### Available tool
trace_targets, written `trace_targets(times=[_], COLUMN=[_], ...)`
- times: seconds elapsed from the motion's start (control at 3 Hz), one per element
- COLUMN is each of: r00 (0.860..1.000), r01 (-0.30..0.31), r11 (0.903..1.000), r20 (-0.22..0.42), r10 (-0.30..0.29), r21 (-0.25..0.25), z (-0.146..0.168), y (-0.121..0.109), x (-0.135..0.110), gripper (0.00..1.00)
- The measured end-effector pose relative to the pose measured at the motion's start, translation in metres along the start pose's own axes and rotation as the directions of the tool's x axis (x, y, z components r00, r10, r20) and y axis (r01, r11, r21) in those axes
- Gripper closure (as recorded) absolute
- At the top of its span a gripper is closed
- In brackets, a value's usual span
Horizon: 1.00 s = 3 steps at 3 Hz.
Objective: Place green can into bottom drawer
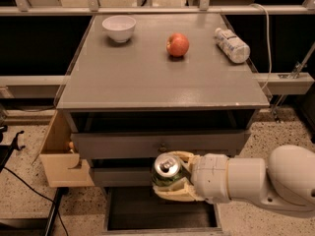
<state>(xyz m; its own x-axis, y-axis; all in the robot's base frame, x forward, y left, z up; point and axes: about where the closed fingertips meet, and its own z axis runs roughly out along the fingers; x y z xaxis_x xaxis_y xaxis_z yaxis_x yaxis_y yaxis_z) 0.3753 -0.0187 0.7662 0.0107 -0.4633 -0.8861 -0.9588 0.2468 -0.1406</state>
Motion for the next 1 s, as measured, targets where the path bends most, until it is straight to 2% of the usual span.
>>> trace_targets(times=[1.0], r00=[0.998], r01=[0.057], r11=[0.9980], r20=[0.023], r10=[-0.057], r21=[-0.026], z=[0.054], y=[0.012], x=[0.114], gripper=[1.00])
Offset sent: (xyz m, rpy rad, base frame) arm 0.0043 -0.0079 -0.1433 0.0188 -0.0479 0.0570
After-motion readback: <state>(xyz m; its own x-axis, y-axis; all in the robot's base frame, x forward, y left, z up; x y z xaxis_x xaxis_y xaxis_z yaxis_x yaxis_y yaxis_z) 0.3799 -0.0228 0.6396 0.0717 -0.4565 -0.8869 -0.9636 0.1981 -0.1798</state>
